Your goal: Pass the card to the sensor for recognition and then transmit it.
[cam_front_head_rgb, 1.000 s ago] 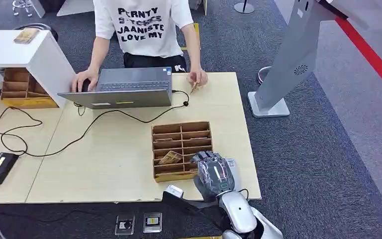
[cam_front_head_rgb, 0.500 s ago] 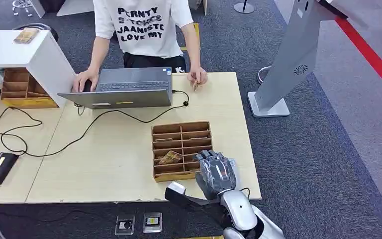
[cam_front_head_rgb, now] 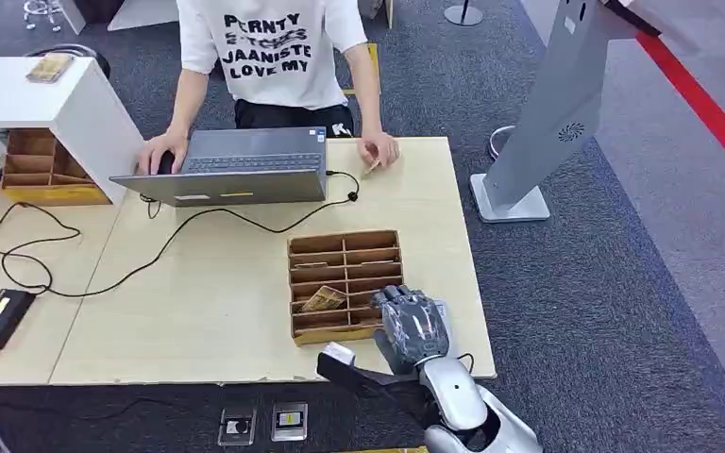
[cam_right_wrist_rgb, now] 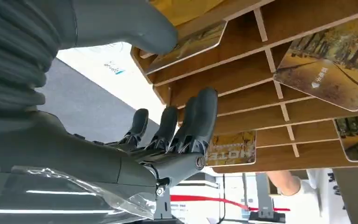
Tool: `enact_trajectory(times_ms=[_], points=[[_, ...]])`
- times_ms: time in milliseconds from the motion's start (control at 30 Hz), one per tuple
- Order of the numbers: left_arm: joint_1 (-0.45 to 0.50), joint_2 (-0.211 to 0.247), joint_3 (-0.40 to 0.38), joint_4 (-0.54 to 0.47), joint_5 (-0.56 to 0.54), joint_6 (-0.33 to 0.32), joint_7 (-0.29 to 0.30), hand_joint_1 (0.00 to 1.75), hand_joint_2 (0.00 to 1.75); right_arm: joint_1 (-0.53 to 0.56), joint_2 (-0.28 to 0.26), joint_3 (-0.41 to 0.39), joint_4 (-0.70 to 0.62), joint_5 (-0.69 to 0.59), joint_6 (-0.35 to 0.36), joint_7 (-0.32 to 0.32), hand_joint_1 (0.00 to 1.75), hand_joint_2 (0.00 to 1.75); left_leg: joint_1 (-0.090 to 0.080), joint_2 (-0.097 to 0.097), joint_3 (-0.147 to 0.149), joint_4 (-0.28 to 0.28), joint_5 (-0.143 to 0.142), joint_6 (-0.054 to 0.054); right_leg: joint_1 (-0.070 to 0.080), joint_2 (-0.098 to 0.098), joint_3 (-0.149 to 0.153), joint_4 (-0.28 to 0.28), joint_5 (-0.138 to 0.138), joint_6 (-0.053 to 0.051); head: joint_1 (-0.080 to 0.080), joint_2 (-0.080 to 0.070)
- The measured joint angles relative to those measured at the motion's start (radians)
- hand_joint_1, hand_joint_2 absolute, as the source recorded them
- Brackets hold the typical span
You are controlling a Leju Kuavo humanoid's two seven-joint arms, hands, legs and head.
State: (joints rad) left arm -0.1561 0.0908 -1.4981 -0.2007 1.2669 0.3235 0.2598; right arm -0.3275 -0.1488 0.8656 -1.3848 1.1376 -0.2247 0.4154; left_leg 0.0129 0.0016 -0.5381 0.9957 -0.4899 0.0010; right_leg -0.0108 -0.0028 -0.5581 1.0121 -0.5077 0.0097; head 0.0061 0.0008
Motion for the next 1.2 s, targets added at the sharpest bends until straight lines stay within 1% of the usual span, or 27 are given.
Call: enact_trajectory(times_ms=[167, 267, 400, 433, 533, 567, 600, 633, 667, 700, 733, 800, 867, 967, 1000, 1033, 1067, 1133, 1200], points=[[0.0, 0.0, 0.0, 0.0, 0.0, 0.0, 0.0, 0.0, 0.0, -0.001, 0.0, 0.003, 0.01, 0.0, 0.0, 0.002, 0.77, 1.75, 0.0, 0.0, 0.0, 0.0, 0.0, 0.0, 0.0, 0.0, 0.0, 0.0, 0.0, 0.0, 0.0, 0.0], [0.0, 0.0, 0.0, 0.0, 0.0, 0.0, 0.0, 0.0, 0.0, -0.001, 0.0, 0.004, 0.013, 0.0, 0.0, 0.003, 0.79, 1.75, 0.0, 0.0, 0.0, 0.0, 0.0, 0.0, 0.0, 0.0, 0.0, 0.0, 0.0, 0.0, 0.0, 0.0], [0.0, 0.0, 0.0, 0.0, -0.013, -0.011, -0.003, 0.0, 0.0, 0.002, -0.003, 0.003, 0.013, 0.005, 0.011, 0.039, 0.82, 1.75, 0.0, 0.0, 0.0, 0.0, 0.0, 0.0, 0.0, 0.0, 0.0, 0.0, 0.0, 0.0, 0.0, 0.0], [0.0, 0.001, 0.0, 0.0, -0.014, -0.014, -0.005, 0.0, 0.0, 0.005, -0.004, 0.003, 0.013, 0.006, 0.014, 0.043, 0.79, 1.75, 0.0, 0.0, 0.0, 0.0, 0.0, 0.0, 0.0, 0.0, 0.0, 0.0, 0.0, 0.0, 0.0, 0.0], [0.0, 0.003, 0.0, 0.0, -0.014, -0.019, -0.011, 0.0, 0.0, 0.016, -0.009, -0.002, 0.013, 0.006, 0.022, 0.05, 0.82, 1.75, 0.0, 0.0, 0.0, 0.0, 0.0, 0.0, 0.0, 0.0, 0.0, 0.0, 0.0, 0.0, 0.0, 0.0], [0.0, 0.005, 0.0, 0.0, -0.015, -0.021, -0.013, 0.0, 0.0, 0.017, -0.011, -0.005, 0.013, 0.006, 0.025, 0.051, 0.89, 1.75, 0.0, 0.0, 0.0, 0.0, 0.0, 0.0, 0.0, 0.0, 0.0, 0.0, 0.0, 0.0, 0.0, 0.0], [0.0, 0.005, 0.0, 0.0, -0.015, -0.022, -0.019, 0.0, 0.0, 0.018, -0.012, -0.006, 0.013, 0.007, 0.028, 0.052, 0.99, 1.75, 0.0, 0.0, 0.0, 0.0, 0.0, 0.0, 0.0, 0.0, 0.0, 0.0, 0.0, 0.0, 0.0, 0.0], [0.0, 0.005, 0.0, 0.0, -0.016, -0.023, -0.024, 0.0, 0.0, 0.018, -0.013, -0.006, 0.013, 0.008, 0.03, 0.054, 1.36, 1.75, 0.0, 0.0, 0.0, 0.0, 0.0, 0.0, 0.0, 0.0, 0.0, 0.0, 0.0, 0.0, 0.0, 0.0], [0.0, 0.005, 0.0, 0.0, -0.019, -0.024, -0.032, 0.0, 0.0, 0.02, -0.015, -0.008, 0.013, 0.009, 0.032, 0.059, 1.55, 1.75, 0.0, 0.0, 0.0, 0.0, 0.0, 0.0, 0.0, 0.0, 0.0, 0.0, 0.0, 0.0, 0.0, 0.0], [0.0, 0.006, -0.001, 0.0, -0.024, -0.024, -0.041, 0.0, 0.0, 0.023, -0.017, -0.013, 0.013, 0.01, 0.036, 0.062, 1.64, 1.75, 0.0, 0.0, 0.0, 0.0, 0.0, 0.0, 0.0, 0.0, 0.0, 0.0, 0.0, 0.0, 0.0, 0.0], [0.001, 0.006, -0.001, 0.0, -0.03, -0.023, -0.053, 0.0, 0.0, 0.025, -0.018, -0.021, 0.012, 0.012, 0.039, 0.071, 1.68, 1.75, 0.0, 0.0, 0.0, 0.0, 0.0, 0.0, 0.0, 0.0, 0.0, 0.0, 0.0, 0.0, 0.0, 0.0], [0.001, -0.003, -0.001, 0.0, -0.04, -0.013, -0.071, 0.0, 0.0, 0.034, -0.02, -0.03, 0.01, 0.015, 0.043, 0.086, 1.69, 1.75, 0.0, 0.0, 0.0, 0.0, 0.0, 0.0, 0.0, 0.0, 0.0, 0.0, 0.0, 0.0, 0.0, 0.0], [0.001, -0.013, -0.001, 0.0, -0.061, 0.026, -0.074, 0.0, 0.0, 0.042, -0.026, -0.043, 0.003, 0.02, 0.048, 0.109, 1.66, 1.75, 0.0, 0.0, 0.001, 0.0, 0.0, 0.0, -0.001, 0.001, 0.0, 0.0, 0.0, 0.0, 0.0, 0.0], [-0.001, -0.058, -0.008, -0.012, -0.092, 0.095, -0.061, 0.0, 0.0, 0.082, -0.048, -0.069, -0.03, 0.024, 0.049, 0.133, 1.64, 1.75, -0.002, -0.001, 0.001, 0.0, 0.0, 0.0, -0.002, -0.001, 0.0, 0.0, 0.0, 0.0, 0.0, 0.0], [-0.001, -0.068, -0.008, -0.018, -0.1, 0.103, -0.058, 0.0, 0.0, 0.092, -0.053, -0.074, -0.044, 0.024, 0.052, 0.137, 1.68, 1.75, -0.002, -0.001, 0.001, 0.0, 0.0, 0.0, -0.002, -0.001, 0.0, 0.0, 0.0, 0.0, -0.001, 0.0], [-0.001, -0.071, -0.008, -0.024, -0.109, 0.104, -0.056, 0.0, 0.0, 0.099, -0.057, -0.079, -0.058, 0.024, 0.056, 0.141, 1.64, 1.75, -0.002, 0.0, 0.001, 0.0, 0.0, 0.0, -0.002, 0.0, 0.0, 0.0, 0.0, 0.0, 0.001, 0.0], [-0.002, -0.076, -0.009, -0.032, -0.113, 0.103, -0.056, 0.0, 0.0, 0.104, -0.062, -0.081, -0.066, 0.025, 0.058, 0.145, 1.68, 1.75, -0.002, 0.0, 0.001, 0.0, -0.001, 0.001, -0.002, 0.0, 0.0, -0.001, 0.0, 0.0, -0.001, 0.0], [-0.005, -0.08, -0.011, -0.04, -0.118, 0.102, -0.056, 0.0, 0.0, 0.114, -0.069, -0.088, -0.075, 0.026, 0.06, 0.145, 1.64, 1.75, -0.002, 0.0, 0.001, 0.0, -0.001, 0.001, -0.002, 0.0, 0.001, -0.001, 0.0, 0.0, 0.0, 0.0], [-0.006, -0.084, -0.015, -0.045, -0.119, 0.102, -0.056, 0.0, 0.0, 0.125, -0.074, -0.098, -0.092, 0.026, 0.062, 0.145, 1.66, 1.75, -0.002, 0.0, 0.001, 0.0, -0.001, 0.001, -0.002, 0.0, 0.0, -0.001, 0.0, 0.0, 0.0, 0.0]])
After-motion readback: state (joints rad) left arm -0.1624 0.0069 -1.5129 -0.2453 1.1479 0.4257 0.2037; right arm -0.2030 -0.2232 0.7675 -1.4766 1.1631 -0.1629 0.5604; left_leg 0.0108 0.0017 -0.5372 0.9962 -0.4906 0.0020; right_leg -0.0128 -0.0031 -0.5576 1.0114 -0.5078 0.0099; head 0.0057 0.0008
